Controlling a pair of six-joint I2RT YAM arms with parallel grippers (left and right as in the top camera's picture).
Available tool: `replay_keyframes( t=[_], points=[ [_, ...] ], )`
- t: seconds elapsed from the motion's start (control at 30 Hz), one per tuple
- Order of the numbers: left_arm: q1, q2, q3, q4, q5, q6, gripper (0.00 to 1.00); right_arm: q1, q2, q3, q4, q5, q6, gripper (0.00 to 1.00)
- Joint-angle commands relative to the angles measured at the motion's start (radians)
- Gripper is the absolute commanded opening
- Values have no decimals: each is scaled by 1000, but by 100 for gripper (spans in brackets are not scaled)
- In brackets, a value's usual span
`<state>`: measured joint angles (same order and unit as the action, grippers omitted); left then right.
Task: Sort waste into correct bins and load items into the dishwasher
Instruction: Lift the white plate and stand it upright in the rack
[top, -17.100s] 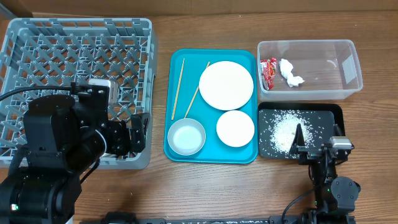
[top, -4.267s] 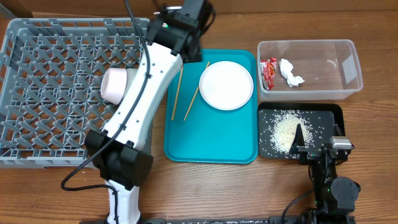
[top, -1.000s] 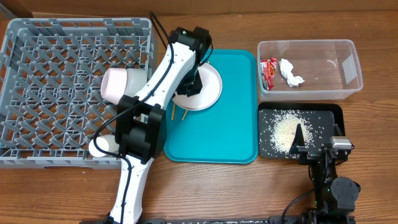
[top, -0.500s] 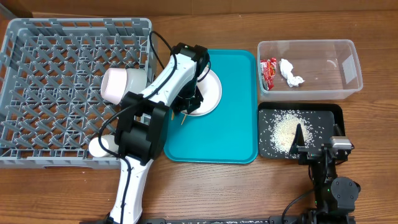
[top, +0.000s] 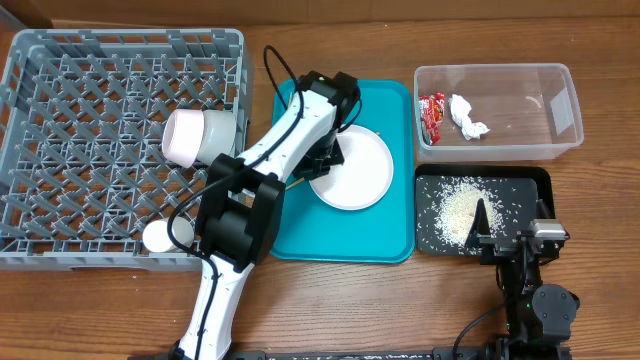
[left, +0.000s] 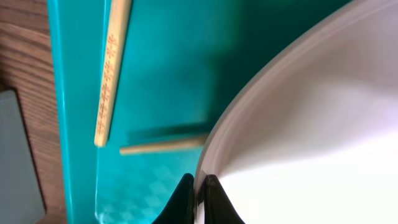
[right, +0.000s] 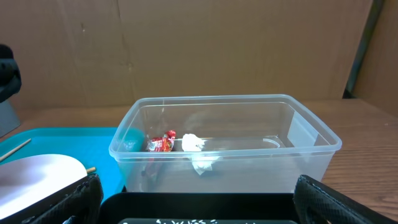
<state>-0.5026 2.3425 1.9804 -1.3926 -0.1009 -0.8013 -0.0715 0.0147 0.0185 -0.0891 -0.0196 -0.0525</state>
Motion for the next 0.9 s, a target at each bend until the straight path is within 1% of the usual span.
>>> replay_keyframes(
  t=[0.0, 0.13, 0.17, 0.33, 0.43, 0.53, 0.57, 0.67, 0.8, 0.87],
  points=[
    [6, -6, 91, -48, -68, 50, 4, -3, -12, -11, 9, -1, -1, 100],
    [6, -56, 255, -154, -159, 112, 4, -3, -12, -11, 8, -1, -1, 100],
    [8, -78, 299, -181, -200, 124, 4, -3, -12, -11, 8, -1, -1, 100],
    [19, -200, 424, -275, -399, 129, 4, -3, -12, -11, 9, -1, -1, 100],
    [20, -285, 427, -297, -463, 141, 4, -3, -12, -11, 9, -1, -1, 100],
    [20, -372, 427, -297, -468, 205, 4, -3, -12, -11, 9, -1, -1, 100],
    [20, -411, 426, -297, -504, 245, 4, -3, -12, -11, 9, -1, -1, 100],
    [31, -480, 417, -297, -589, 279, 4, -3, -12, -11, 9, -1, -1, 100],
    [110, -576, 362, -297, -695, 285, 4, -3, -12, -11, 9, -1, -1, 100],
    [212, -626, 262, -297, -734, 281, 4, -3, -12, -11, 8, -1, -1, 100]
  ],
)
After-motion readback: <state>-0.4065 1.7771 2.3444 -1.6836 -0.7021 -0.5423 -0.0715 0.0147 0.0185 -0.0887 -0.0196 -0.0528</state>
